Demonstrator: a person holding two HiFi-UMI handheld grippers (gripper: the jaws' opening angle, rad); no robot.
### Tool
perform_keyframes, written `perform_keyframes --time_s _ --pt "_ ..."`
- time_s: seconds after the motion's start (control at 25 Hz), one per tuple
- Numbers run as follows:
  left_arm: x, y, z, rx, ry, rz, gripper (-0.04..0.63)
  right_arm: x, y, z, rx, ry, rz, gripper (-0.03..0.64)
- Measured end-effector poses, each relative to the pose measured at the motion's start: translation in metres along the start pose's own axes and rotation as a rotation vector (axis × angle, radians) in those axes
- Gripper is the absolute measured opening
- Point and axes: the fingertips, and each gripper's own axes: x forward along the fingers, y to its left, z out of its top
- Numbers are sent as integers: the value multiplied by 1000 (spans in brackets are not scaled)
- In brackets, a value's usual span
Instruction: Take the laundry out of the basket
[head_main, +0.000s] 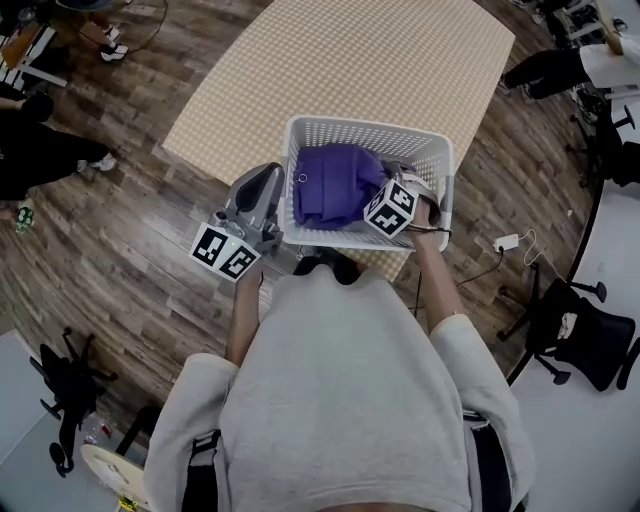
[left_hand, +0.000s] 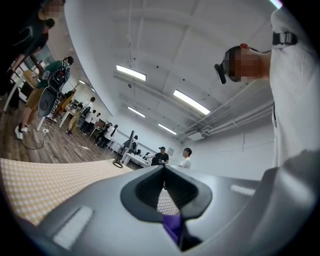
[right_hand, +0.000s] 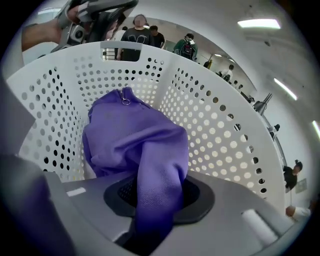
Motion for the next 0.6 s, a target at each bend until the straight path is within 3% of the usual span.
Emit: perform_keyframes --time_s 0.4,0.6 --pt "-1 -1 5 -12 -17 -12 9 -73 -35 32 -91 -116 -347 123" --pt "2 -5 15 9 -29 -30 9 -121 -48 43 -78 -196 -514 118"
